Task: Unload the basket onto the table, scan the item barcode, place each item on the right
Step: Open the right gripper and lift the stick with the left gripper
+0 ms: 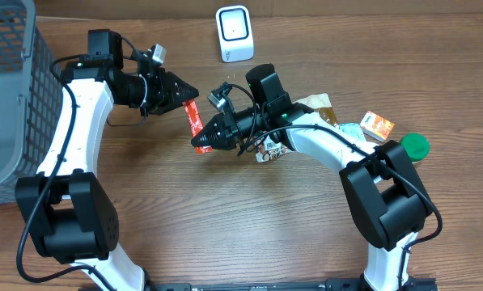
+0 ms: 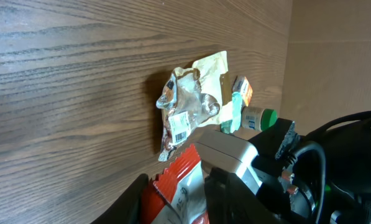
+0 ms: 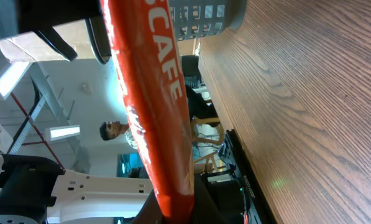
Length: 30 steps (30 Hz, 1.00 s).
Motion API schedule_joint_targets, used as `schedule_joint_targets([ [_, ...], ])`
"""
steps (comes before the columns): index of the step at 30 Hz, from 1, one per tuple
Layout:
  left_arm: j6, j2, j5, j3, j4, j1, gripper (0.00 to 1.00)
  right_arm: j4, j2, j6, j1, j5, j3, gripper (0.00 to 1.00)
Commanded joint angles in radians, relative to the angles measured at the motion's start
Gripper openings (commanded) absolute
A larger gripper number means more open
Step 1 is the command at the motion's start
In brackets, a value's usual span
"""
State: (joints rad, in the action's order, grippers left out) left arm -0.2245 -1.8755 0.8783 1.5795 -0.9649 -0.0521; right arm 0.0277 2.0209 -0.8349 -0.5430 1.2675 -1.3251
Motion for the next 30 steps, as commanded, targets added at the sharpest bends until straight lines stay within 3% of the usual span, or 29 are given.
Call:
schedule_joint_targets([
  [1,0.023,-0.002,0.005,0.022,-0.005,0.008,0.29,-0.004,-0.006,-0.016,0.004,-0.014,-0.004,0.04],
  [7,0.023,-0.002,-0.002,0.022,0.002,0.008,0.05,-0.004,-0.006,-0.029,0.005,-0.048,-0.004,0.04],
  [12,0.023,-0.002,-0.076,0.022,0.016,0.008,0.04,-0.003,-0.006,-0.024,0.006,-0.078,-0.004,0.05],
  [17,0.024,-0.002,-0.045,0.022,-0.008,-0.006,0.04,0.008,-0.006,0.037,0.008,-0.116,-0.004,0.56],
  [20,0.031,0.0,-0.078,0.023,0.042,-0.008,0.04,0.027,-0.006,0.096,0.016,-0.119,-0.004,0.79],
  [23,0.03,0.0,-0.21,0.049,0.053,-0.008,0.04,0.1,-0.006,0.16,0.026,-0.158,-0.004,0.86],
  [30,0.082,0.006,-0.407,0.24,0.009,-0.004,0.04,0.373,-0.006,0.284,0.027,-0.404,-0.004,0.86],
])
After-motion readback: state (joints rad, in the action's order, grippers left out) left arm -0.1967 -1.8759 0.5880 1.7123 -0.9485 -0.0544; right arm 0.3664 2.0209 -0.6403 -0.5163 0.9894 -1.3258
